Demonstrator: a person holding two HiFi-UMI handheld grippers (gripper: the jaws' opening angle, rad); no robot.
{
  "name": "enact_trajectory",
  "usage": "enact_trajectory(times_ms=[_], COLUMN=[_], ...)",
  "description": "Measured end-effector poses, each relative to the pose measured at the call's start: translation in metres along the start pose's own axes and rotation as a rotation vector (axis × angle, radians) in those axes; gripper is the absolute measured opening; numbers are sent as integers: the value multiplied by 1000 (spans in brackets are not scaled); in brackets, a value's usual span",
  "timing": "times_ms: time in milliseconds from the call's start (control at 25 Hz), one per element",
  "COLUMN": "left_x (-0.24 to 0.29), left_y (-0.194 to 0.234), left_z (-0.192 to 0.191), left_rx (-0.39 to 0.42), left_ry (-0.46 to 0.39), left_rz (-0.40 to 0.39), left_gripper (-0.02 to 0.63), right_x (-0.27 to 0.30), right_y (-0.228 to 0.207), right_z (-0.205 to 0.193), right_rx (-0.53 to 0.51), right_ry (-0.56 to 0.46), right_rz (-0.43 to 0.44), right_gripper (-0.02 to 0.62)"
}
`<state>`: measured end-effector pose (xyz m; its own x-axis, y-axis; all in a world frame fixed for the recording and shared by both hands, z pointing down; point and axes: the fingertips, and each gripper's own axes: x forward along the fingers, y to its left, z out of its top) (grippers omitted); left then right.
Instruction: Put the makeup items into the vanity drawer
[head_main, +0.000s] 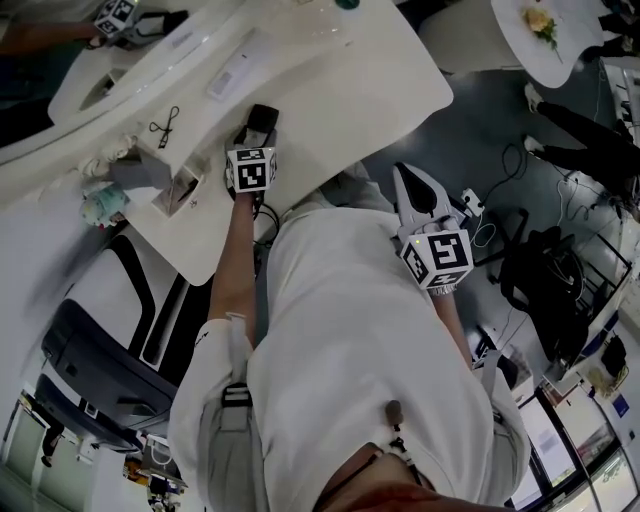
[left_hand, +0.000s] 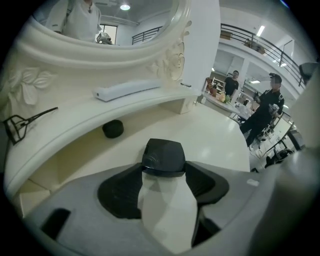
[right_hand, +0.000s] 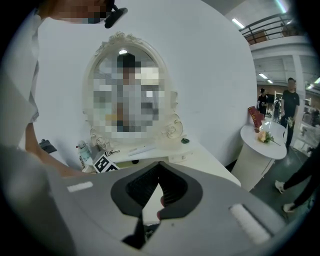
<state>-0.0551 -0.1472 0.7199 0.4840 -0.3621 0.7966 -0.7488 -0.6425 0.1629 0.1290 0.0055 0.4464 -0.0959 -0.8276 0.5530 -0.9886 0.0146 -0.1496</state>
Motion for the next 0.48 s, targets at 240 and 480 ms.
enact_trajectory(times_ms=[240, 480], left_x=[-36, -85], left_y=[0, 0], left_z=[-3, -9], left_rx=[-68, -185], left_ry=[-54, -152], left_rz=[6, 11], left_gripper=[273, 273], right_x=[-1, -1], right_y=[14, 35], right_z=[-2, -6], right_rx=[-27, -51], right_ry=[-2, -8], right_rz=[50, 126], right_gripper=[8, 8])
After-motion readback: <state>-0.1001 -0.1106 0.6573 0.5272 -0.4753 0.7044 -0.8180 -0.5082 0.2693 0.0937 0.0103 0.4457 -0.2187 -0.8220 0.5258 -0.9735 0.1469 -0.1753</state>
